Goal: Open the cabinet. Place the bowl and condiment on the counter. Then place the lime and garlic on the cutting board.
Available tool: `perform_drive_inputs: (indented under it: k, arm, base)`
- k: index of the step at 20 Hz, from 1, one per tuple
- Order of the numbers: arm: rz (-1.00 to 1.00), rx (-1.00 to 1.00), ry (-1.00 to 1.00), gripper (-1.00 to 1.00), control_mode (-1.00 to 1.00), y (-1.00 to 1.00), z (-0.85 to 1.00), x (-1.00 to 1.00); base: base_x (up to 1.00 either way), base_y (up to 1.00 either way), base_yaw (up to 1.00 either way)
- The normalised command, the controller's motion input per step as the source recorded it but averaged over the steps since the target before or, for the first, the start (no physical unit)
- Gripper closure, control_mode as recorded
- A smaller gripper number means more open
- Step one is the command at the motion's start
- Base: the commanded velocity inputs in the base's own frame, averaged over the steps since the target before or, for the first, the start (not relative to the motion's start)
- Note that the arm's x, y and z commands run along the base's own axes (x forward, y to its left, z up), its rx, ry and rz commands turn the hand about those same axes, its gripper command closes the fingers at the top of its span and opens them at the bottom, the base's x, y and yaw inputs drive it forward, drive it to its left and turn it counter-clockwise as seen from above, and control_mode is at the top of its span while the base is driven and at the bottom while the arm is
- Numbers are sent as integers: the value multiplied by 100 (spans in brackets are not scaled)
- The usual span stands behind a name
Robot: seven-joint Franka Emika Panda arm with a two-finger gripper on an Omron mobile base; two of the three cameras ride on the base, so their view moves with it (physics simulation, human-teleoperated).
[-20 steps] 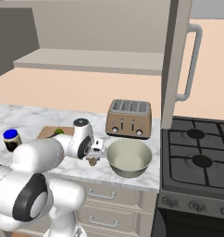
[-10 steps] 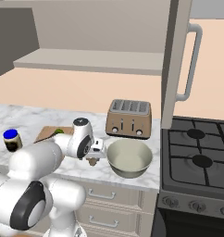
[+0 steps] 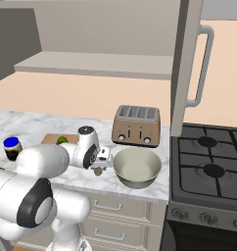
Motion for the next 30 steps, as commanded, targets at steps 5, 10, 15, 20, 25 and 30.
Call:
perform_drive_inputs:
  k: [5,10,15,20,25,30]
  arm:
    - [-3,-11,0,-100,-100,0,-1,0]
    - [-4,-6,1,-100,-100,0,0,0]
    - [-1,0,3,-100,-100,-2,-17,-4]
    - [-1,0,2,-100,-100,-2,-18,0]
    - [0,0,4,100,-100,-1,-2,0]
    - [0,0,5,100,-100,0,0,0]
  base:
    - [0,0,0]
    - [0,0,0]
    - [0,0,0]
    - [0,0,0]
    - [0,0,0]
    - [0,0,0]
